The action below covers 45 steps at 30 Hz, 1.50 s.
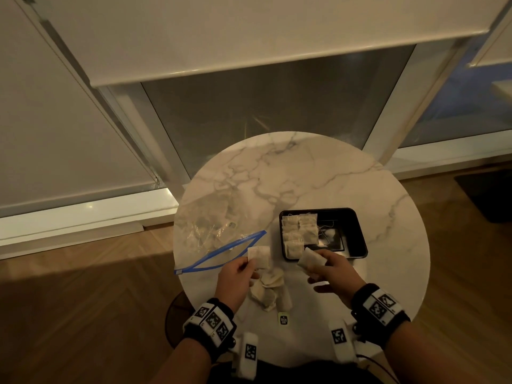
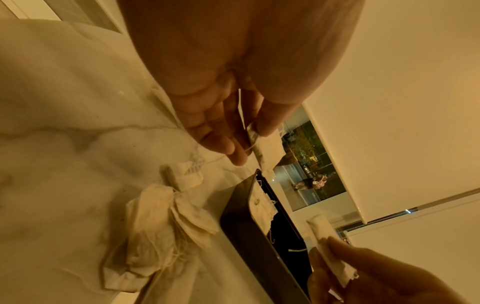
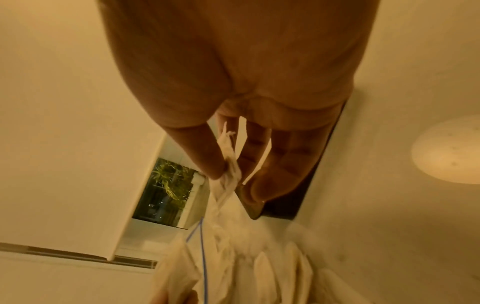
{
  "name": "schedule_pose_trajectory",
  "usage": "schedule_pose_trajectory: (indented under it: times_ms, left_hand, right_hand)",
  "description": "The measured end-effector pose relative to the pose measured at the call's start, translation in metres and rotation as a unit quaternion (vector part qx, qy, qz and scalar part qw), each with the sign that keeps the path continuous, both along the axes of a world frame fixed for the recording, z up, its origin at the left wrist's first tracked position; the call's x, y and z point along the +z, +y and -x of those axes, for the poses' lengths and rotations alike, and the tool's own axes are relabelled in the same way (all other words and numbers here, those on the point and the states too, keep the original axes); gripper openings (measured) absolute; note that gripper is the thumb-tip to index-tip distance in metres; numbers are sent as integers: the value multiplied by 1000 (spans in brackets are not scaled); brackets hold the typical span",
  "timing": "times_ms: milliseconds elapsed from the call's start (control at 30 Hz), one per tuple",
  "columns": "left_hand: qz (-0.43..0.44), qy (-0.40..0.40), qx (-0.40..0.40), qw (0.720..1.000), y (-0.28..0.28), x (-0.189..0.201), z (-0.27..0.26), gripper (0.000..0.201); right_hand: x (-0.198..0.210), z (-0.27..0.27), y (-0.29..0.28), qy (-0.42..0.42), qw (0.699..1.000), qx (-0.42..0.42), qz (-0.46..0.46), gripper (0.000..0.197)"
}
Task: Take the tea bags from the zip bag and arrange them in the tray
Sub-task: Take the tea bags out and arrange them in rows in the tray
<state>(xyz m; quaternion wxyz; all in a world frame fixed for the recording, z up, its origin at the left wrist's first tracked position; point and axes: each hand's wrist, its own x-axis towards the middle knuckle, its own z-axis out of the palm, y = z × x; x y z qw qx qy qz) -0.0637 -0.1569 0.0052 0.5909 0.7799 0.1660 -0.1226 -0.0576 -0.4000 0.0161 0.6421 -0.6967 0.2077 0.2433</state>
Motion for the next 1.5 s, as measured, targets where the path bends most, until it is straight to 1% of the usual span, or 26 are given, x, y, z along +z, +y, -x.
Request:
schedule_pose_trajectory:
  times_ms: [67,133,200,267,367,500,600,700,800,867,1033,1233,1333,1500]
  left_hand:
    - [14,-3,-1,1000,-6,5,-3,18]
    - [20,-8,-1,1000,-9,8,-5,17]
    - [20,-15,1,1000,-11,11,-7,18]
    - [22,-16,8,1000,-11,12,-8,19]
    - [21,-17,16,999,-12,12,-9,20]
    - [16,-19,26,999,-13,10,-12,22]
    - [19,-18,31,999,-16,10,-16,21]
    - [23,-21,35,999,-17,8,-19,22]
    - [20,-25,36,999,-17,7,-20,22]
    - [13,-27,37,999,-15,7,-22,23]
    - [20,-27,62,998,-10,6,-28,22]
    - [23,-31,60,997,-8,7,-31,23]
    - [24,-27,58,998,-8,7,-33,23]
    - [22,-24,62,998,-8,7,-34,23]
  right_hand:
    - [6,-4,-5,-10,999,-47,-15,16]
    - [10,-8,-10,-28,996,-87,-13,12]
    - [12,-14,-18,-52,993,-107,6,9]
    - [12,-21,-25,-81,990,-114,32,10]
    - [6,-37,-34,-108,987,-90,77,20]
    - [-25,-56,-47,-70,986,-49,145,16]
    - [-41,-68,-51,-55,977,-2,205,19]
    - [-50,-79,-50,-41,966,41,253,14]
    - [-52,-87,-46,-15,958,55,279,18]
    - [-52,-91,-45,-2,952,62,300,17]
    - [-57,-98,-46,13,938,85,337,9]
    - [-62,-105,-40,21,927,99,361,11]
    - [-67,-109,-37,33,925,101,365,13]
    - [-70,-113,-38,43,928,102,357,10]
